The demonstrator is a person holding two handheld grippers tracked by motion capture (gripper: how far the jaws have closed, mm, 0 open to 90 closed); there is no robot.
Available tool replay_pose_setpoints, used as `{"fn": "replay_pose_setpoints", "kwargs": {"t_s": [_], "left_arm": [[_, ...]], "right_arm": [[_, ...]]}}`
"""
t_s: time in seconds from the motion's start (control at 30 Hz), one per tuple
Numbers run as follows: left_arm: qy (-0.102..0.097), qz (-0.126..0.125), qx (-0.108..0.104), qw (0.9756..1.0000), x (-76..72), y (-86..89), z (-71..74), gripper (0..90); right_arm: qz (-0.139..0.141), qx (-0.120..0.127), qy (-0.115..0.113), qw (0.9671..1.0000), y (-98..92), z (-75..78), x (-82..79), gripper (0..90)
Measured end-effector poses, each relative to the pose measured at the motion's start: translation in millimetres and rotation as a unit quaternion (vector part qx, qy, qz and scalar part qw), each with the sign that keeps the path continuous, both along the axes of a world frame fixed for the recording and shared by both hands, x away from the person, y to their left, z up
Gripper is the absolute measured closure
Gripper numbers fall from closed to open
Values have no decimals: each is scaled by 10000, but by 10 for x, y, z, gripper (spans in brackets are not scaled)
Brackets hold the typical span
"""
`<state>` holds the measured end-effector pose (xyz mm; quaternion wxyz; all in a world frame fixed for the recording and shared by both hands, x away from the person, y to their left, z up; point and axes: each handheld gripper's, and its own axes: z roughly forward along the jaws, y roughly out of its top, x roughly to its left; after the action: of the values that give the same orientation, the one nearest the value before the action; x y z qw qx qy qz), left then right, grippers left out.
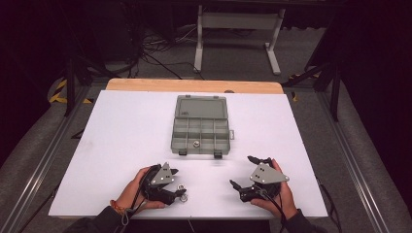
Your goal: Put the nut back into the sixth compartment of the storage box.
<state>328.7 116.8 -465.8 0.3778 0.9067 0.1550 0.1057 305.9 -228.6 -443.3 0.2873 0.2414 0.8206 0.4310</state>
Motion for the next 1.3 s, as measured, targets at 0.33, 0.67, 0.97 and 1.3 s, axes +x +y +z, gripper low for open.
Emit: {"fn": "replay_pose_setpoints", "kwargs": {"t_s": [0.33,0.67,0.97,1.3], "left_arm": [[244,-469,-65,9986,13,-15,0,662],[274,-456,-111,9985,14,-10,-6,676],[194,-416,-96,9989,-14,-14,-2,680],[77,-400,-53,9992,-49,-4,24,681]], "right_arm": [[0,-10,15,10000,2,-5,8,56],[-18,-1,-12,10000,-8,12,1,56],[-23,17,-47,10000,-14,25,-4,56],[-10,19,-74,10000,-6,33,-8,56]]}}
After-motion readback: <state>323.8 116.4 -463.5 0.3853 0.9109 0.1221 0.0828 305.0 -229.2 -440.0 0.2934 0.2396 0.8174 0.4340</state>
